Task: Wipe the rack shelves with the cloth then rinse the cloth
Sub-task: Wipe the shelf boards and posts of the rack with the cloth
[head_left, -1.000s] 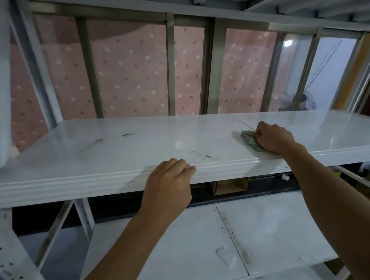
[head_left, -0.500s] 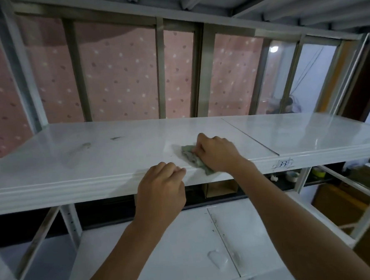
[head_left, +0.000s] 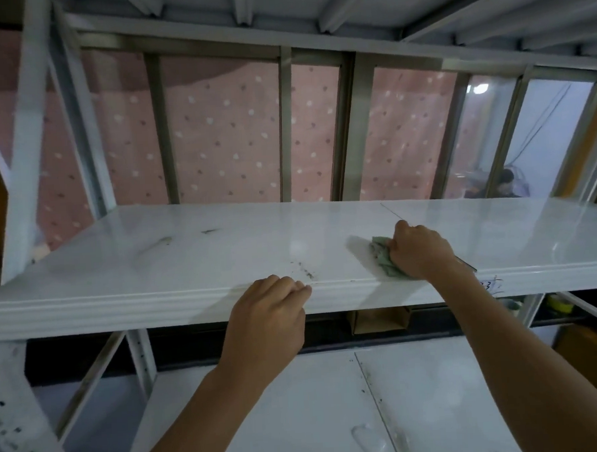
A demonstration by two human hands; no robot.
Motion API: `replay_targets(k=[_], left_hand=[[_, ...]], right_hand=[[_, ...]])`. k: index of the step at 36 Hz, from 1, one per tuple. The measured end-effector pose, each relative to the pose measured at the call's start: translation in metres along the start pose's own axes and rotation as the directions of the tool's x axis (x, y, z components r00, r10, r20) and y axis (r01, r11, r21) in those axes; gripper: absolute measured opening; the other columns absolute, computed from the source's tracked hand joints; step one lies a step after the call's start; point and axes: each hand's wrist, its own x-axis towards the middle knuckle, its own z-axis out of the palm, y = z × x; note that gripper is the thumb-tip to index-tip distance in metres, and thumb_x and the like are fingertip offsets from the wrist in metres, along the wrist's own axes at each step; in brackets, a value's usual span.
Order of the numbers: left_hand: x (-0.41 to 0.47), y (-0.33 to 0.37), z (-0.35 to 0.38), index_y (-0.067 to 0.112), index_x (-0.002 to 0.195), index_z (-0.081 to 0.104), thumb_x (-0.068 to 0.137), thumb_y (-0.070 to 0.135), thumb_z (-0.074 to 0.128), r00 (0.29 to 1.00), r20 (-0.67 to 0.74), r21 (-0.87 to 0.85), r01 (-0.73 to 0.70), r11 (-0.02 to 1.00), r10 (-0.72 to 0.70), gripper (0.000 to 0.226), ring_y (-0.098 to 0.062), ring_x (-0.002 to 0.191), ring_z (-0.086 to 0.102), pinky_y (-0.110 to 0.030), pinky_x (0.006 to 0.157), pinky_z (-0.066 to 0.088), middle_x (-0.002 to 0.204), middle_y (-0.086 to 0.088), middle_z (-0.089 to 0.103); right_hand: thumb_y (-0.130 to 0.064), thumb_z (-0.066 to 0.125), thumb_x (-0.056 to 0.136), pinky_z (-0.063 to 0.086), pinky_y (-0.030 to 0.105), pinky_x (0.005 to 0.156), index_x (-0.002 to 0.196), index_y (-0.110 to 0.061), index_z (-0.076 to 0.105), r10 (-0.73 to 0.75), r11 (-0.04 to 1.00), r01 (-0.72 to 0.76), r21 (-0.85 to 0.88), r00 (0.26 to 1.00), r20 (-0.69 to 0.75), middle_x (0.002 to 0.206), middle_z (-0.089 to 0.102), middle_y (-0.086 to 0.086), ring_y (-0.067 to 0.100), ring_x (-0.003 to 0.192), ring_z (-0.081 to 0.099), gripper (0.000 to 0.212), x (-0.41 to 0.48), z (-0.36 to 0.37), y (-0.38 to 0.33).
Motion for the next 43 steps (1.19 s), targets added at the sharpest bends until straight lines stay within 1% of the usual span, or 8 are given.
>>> replay_targets(k=[6,9,18,25,30,33,38,43], left_hand=[[-0.014,-0.011,-0.007,0.005,0.101,0.081,0.091,0.0,0.059,0.999,-0.03,0.027,-0.019,0.999,0.02,0.025,-0.02,0.098,0.072,-0.029,0.095,0.055,0.105,-0.005,0.078],[-0.02,-0.028,-0.019,0.003,0.091,0.077,0.093,-0.002,0.067,0.997,-0.081,0.138,0.016,0.99,-0.005,0.012,-0.026,0.087,0.07,-0.035,0.084,0.058,0.095,-0.007,0.075],[-0.021,-0.054,-0.024,0.007,0.078,0.074,0.098,0.016,0.072,0.994,-0.109,0.231,0.038,0.972,-0.013,0.022,-0.025,0.07,0.064,-0.041,0.066,0.057,0.079,-0.006,0.068],[-0.009,-0.061,-0.031,0.01,0.065,0.073,0.091,0.02,0.073,0.995,-0.097,0.222,0.02,0.975,0.001,0.027,-0.02,0.058,0.054,-0.023,0.063,0.038,0.063,0.0,0.057],[0.002,-0.068,-0.033,0.013,0.051,0.064,0.091,0.035,0.061,0.997,-0.044,0.158,0.073,0.985,-0.067,0.046,-0.017,0.052,0.046,-0.022,0.054,0.038,0.055,0.004,0.052],[0.012,-0.066,-0.033,0.015,0.043,0.046,0.094,0.038,0.062,0.994,-0.086,0.145,0.084,0.986,-0.072,0.058,-0.014,0.05,0.03,-0.022,0.053,0.028,0.049,0.005,0.035],[0.026,-0.057,-0.017,0.02,0.047,0.03,0.096,0.027,0.067,0.977,-0.204,0.23,0.115,0.966,-0.068,0.061,-0.017,0.048,0.021,-0.024,0.05,0.024,0.043,-0.002,0.029],[0.033,-0.064,-0.002,0.022,0.047,0.029,0.097,0.019,0.066,0.946,-0.309,0.203,0.172,0.964,-0.104,0.062,-0.017,0.045,0.018,-0.022,0.051,0.019,0.041,-0.001,0.027]], right_hand=[[-0.029,0.04,0.101,0.039,0.036,0.066,0.099,-0.01,0.039,-0.092,0.996,0.091,-0.022,0.995,-0.036,0.091,0.057,0.01,0.029,0.077,0.048,0.019,0.011,0.008,-0.03],[-0.032,0.039,0.101,0.041,0.037,0.064,0.099,-0.011,0.04,-0.188,0.982,0.187,-0.021,0.981,-0.043,0.087,0.058,0.01,0.029,0.076,0.052,0.02,0.016,0.011,-0.053],[-0.034,0.039,0.103,0.045,0.039,0.06,0.099,-0.01,0.04,-0.521,0.846,0.526,0.085,0.85,-0.074,0.076,0.054,0.008,0.032,0.067,0.055,0.025,-0.015,0.01,-0.133],[-0.03,0.039,0.101,0.044,0.038,0.066,0.1,-0.011,0.039,-0.348,0.93,0.344,0.129,0.937,0.012,0.086,0.055,0.009,0.031,0.077,0.055,0.019,0.005,0.01,-0.117],[-0.031,0.037,0.103,0.041,0.038,0.069,0.115,-0.005,0.043,-0.233,0.971,0.228,0.075,0.97,0.073,0.094,0.057,0.015,0.033,0.083,0.055,0.029,0.059,0.018,-0.08],[-0.033,0.033,0.105,0.042,0.038,0.07,0.12,-0.002,0.043,-0.226,0.974,0.224,0.027,0.967,0.114,0.105,0.063,0.024,0.034,0.083,0.056,0.036,0.099,0.027,-0.066],[-0.033,0.03,0.106,0.05,0.04,0.08,0.133,-0.001,0.041,-0.241,0.969,0.246,-0.016,0.961,0.137,0.12,0.062,0.024,0.038,0.1,0.061,0.044,0.16,0.043,-0.071],[-0.033,0.03,0.106,0.04,0.035,0.071,0.128,-0.002,0.04,-0.338,0.935,0.349,-0.057,0.93,0.145,0.105,0.061,0.019,0.033,0.086,0.056,0.04,0.205,0.056,-0.103]])
